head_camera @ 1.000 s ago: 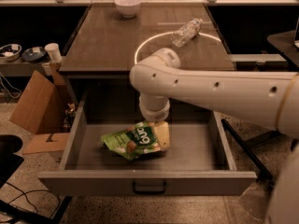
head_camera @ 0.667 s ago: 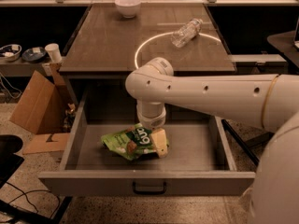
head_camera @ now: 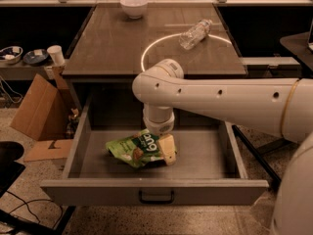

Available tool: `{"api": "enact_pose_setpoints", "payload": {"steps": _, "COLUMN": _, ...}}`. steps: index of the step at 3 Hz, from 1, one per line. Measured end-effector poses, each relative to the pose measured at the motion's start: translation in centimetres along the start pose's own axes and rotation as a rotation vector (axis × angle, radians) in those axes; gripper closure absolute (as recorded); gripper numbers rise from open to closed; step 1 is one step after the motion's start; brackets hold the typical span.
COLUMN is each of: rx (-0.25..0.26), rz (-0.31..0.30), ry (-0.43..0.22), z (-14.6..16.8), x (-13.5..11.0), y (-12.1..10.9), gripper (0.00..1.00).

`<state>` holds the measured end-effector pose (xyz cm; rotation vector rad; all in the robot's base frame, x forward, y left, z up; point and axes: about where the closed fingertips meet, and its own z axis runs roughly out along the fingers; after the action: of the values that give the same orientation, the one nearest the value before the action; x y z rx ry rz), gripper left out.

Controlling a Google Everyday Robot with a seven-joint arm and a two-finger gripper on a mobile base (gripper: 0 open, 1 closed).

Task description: Pick green rice chip bag from top drawer and place on counter

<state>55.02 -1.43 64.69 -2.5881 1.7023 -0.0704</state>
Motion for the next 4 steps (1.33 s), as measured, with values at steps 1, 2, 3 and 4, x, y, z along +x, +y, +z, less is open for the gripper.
{"api": "enact_pose_setpoints", "payload": {"steps": 1, "rx": 0.013, "rz": -0.050, "ry": -0.087, "z": 0.8, "x": -2.4, "y": -0.7, "gripper": 0.17}}
{"api": "enact_pose_setpoints", "payload": {"steps": 2, "rx": 0.011, "rz": -0.107, "ry": -0.188, "z": 2.6, "x": -5.6, "y": -1.8, "gripper": 0.41}}
{"api": "enact_pose_setpoints", "payload": {"steps": 3, "rx": 0.002, "rz": -0.138, "ry": -0.237, "z": 3.3, "x": -7.3, "y": -2.3, "gripper": 0.64}}
{"api": "enact_pose_setpoints", "payload": {"steps": 4, "rx": 0.002, "rz": -0.138, "ry": -0.237, "z": 3.3, "x": -7.3, "y": -2.3, "gripper": 0.87}}
